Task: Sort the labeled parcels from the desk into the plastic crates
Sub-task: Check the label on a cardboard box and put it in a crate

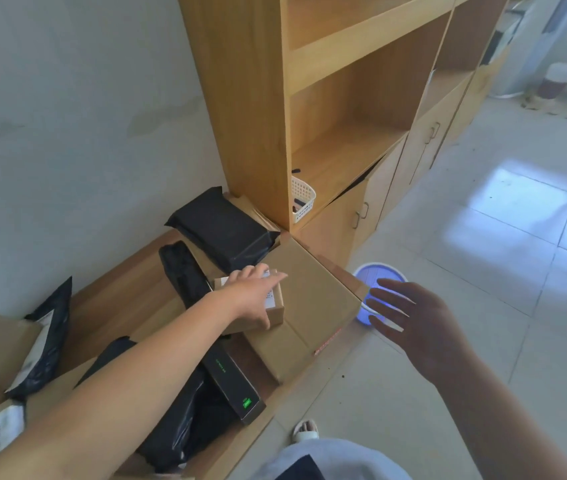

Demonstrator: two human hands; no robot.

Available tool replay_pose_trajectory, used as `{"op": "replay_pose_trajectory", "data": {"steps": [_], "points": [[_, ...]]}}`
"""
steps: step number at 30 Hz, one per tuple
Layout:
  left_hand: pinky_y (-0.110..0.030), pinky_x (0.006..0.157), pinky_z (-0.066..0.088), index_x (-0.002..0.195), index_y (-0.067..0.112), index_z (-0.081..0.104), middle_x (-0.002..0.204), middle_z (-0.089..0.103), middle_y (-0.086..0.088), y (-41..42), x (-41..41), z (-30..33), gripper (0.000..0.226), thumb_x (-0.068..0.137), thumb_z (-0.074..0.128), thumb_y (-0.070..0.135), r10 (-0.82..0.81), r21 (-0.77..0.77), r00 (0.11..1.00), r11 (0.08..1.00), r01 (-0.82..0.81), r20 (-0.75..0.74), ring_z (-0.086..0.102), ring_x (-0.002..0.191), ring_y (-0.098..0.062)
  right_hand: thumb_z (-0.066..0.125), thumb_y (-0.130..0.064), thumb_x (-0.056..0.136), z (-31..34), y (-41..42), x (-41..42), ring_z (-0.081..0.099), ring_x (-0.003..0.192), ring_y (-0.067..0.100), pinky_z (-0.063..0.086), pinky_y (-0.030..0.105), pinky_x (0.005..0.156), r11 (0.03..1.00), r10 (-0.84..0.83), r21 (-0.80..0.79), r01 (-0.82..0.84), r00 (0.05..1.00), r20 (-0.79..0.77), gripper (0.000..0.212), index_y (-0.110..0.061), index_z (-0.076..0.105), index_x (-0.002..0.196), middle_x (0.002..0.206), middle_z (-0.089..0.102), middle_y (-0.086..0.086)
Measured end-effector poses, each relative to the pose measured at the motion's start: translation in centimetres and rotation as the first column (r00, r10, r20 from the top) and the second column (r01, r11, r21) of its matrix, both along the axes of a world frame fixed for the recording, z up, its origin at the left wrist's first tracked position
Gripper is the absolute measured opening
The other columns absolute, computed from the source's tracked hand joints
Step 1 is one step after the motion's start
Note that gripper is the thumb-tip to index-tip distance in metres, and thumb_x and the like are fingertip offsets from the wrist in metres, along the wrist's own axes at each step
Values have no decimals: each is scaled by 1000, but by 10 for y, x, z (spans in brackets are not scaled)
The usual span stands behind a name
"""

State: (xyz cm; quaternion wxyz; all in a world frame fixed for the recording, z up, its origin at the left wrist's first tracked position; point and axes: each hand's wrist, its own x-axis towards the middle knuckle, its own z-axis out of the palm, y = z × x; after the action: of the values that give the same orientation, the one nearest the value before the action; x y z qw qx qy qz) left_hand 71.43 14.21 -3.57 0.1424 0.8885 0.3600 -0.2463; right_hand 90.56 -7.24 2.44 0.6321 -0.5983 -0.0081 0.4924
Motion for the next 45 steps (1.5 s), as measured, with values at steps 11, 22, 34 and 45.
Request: {"op": "replay_pose_trajectory", "data": {"steps": [11,22,34,45], "points": [[-42,103,47,152,42,38,151,28,10,11,-18,33,84,82,84,30,282,-171,908,956,-238,309,34,134,-16,57,-13,98,-3,92,18,70,103,29,54,45,102,981,188,-39,-189,982,-34,22,-3,71,112,117,72,16],[-35,75,62,139,26,57,133,64,-13,-58,-69,58,52,91,71,39,840,-955,-457,227,-193,292,65,117,-30,82,-58,69,1,160,-20,56,124,16,46,46,107,412,891,-49,-910,391,231,77,-38,55,138,131,60,-8],[-57,93,58,145,32,48,147,53,-6,-127,-20,29,79,75,83,44,497,-996,-867,-62,-64,24,59,128,-30,69,-27,95,-28,160,-26,68,112,24,60,39,87,353,922,59,-934,358,146,29,-23,71,124,115,73,0],[-50,94,57,139,30,56,129,71,-8,-185,5,2,76,70,86,41,313,-991,-949,-113,-67,29,68,119,-31,71,-36,93,-57,127,-35,59,124,19,47,49,108,199,975,21,-980,200,94,28,-32,71,120,126,68,-3]]}}
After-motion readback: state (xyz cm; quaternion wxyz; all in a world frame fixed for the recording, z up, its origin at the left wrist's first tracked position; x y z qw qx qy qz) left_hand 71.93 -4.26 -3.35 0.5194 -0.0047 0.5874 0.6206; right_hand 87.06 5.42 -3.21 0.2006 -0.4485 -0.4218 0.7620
